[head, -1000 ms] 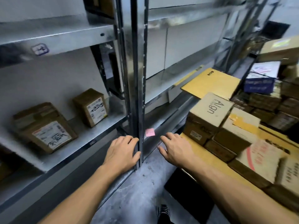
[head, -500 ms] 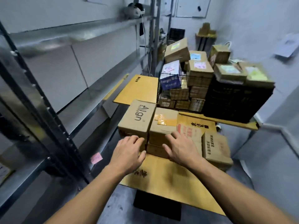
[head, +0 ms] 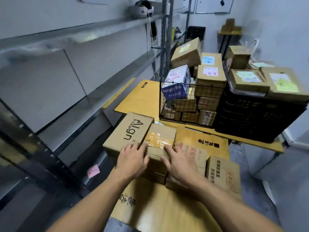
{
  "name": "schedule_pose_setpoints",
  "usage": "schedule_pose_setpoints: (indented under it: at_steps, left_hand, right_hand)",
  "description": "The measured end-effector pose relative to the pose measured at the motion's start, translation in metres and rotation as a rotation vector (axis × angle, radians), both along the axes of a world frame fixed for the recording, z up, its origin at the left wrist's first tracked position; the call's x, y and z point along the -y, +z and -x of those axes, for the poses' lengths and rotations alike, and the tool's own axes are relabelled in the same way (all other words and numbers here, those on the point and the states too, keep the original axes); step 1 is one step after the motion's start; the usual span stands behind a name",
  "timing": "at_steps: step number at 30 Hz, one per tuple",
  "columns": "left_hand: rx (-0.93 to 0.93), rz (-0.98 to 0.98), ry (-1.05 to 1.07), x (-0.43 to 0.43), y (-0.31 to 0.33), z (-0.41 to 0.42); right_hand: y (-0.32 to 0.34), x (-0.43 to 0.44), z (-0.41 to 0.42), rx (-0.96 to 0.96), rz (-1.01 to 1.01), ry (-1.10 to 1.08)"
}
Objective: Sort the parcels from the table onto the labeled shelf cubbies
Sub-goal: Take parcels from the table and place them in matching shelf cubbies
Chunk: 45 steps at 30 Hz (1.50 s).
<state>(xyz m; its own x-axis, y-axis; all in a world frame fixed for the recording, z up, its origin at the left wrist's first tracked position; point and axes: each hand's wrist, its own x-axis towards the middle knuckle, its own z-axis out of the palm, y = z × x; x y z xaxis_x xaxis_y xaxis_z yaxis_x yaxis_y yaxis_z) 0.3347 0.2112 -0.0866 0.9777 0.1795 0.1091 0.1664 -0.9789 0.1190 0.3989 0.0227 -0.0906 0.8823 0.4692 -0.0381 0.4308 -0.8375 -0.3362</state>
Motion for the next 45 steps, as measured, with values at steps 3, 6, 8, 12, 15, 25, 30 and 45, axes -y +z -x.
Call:
schedule_pose_setpoints:
  at_steps: [3, 6, 8, 12, 15, 25, 30, 45]
  left_hand:
    - [0.028, 0.038, 0.003, 0.004, -0.006, 0.002]
    - [0.077, 0.143, 0.013, 0.008, -0.003, 0.004]
    - [0.113, 0.259, -0.008, 0.015, 0.0, 0.007]
    - [0.228, 0.496, -0.077, 0.038, 0.01, 0.018]
    - [0.324, 0.595, -0.102, 0.055, 0.019, 0.024]
    - [0.368, 1.087, 0.134, 0.072, 0.026, 0.025]
    - [0.376, 1.413, 0.102, 0.083, 0.025, 0.028]
    - [0.496, 1.013, -0.033, 0.097, 0.038, 0.041]
  right_hand:
    - [-0.007, 0.001, 0.003, -0.137, -0.162, -0.049]
    - [-0.009, 0.003, 0.007, -0.244, -0.36, -0.115]
    - [-0.006, 0.006, 0.007, -0.266, -0.478, -0.167]
    - [0.004, 0.018, 0.012, -0.282, -0.713, -0.289]
    - [0.007, 0.028, 0.014, -0.31, -0.887, -0.349]
    - [0.013, 0.052, 0.025, -0.477, -1.323, -0.367]
    - [0.02, 0.059, 0.03, -0.422, -1.244, -0.29]
    - [0.038, 0.064, 0.047, -0.262, -1.146, -0.159]
